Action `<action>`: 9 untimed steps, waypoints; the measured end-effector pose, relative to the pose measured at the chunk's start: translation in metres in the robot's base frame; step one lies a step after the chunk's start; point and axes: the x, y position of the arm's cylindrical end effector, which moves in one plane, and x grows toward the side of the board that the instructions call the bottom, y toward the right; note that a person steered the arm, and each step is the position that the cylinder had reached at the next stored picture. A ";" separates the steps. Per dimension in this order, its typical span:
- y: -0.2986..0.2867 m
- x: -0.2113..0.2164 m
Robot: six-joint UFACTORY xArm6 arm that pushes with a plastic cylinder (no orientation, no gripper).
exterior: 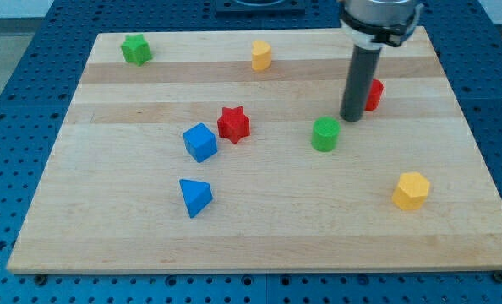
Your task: Slide the red circle to the top right side of the board
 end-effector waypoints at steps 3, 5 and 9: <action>0.038 -0.011; -0.013 -0.018; -0.028 -0.068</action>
